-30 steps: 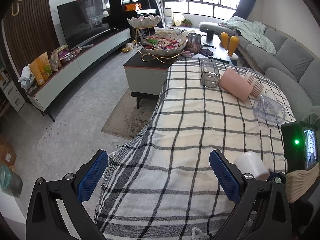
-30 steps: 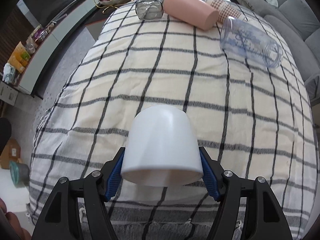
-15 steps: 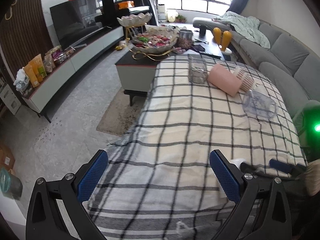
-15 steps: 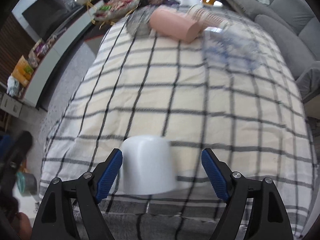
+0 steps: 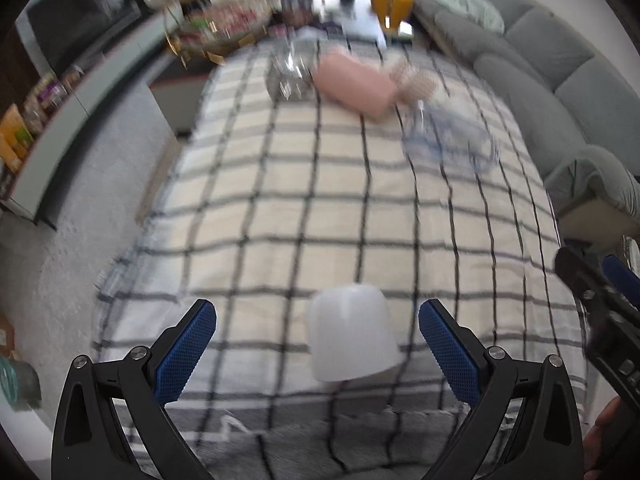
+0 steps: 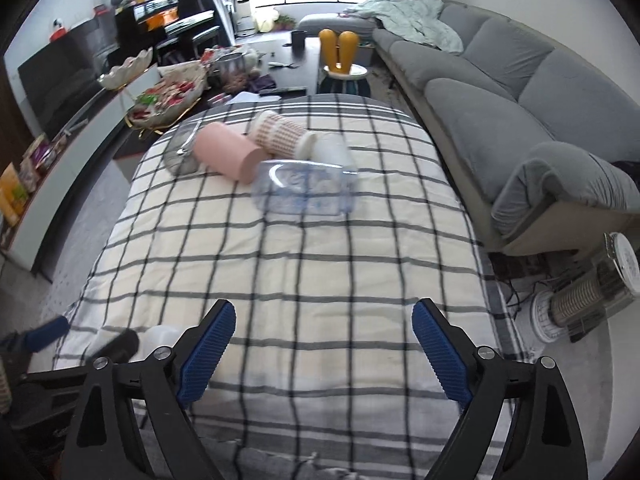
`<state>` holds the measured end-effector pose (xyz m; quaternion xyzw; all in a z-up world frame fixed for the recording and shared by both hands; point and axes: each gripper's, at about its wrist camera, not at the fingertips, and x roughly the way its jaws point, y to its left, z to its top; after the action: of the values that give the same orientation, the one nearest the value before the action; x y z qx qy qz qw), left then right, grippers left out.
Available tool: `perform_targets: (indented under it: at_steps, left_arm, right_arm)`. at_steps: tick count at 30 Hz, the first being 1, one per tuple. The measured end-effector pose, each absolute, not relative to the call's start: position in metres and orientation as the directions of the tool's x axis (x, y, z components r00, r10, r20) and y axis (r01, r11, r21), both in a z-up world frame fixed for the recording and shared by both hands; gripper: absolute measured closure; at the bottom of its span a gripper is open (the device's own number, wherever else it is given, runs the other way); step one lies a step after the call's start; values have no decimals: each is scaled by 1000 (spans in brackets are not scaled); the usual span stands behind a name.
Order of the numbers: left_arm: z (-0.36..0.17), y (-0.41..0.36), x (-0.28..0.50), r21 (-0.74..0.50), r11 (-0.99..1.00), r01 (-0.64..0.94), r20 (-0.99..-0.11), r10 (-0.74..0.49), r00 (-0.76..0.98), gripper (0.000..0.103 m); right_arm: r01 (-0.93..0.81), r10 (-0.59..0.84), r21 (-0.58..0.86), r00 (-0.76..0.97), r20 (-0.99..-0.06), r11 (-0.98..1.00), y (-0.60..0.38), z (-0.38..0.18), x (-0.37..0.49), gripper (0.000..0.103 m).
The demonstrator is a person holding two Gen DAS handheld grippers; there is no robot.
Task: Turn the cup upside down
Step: 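Grasp the white cup with the left gripper while the right gripper releases it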
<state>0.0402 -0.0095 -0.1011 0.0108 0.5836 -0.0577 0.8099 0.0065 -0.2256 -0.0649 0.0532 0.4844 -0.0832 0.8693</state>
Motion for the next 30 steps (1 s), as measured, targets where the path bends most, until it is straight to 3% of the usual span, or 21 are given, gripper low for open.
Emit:
perform_targets:
  at_steps: [5,10,22,30]
  left_arm:
    - [-132,-26,66,-51,993,104,-995,-60,79,0]
    - [-163,-35,87,-39,996,78,-987,-26,-158,3]
    - [-215,-54,110,38,993,108,-905,80,-417,7]
    - [-243,-58,111,34,996,81,-866,70,-495,31]
  right_arm:
    - [231,-51,73,486,-872,970,-249,-72,19,12]
    - [239,6,129,456,-890,962,-257,-81,42,12]
    - [259,136,250,389,-911,933,-266,-126,88,12]
    - [272,180,285,353,-918,919,-271,-151,104,12]
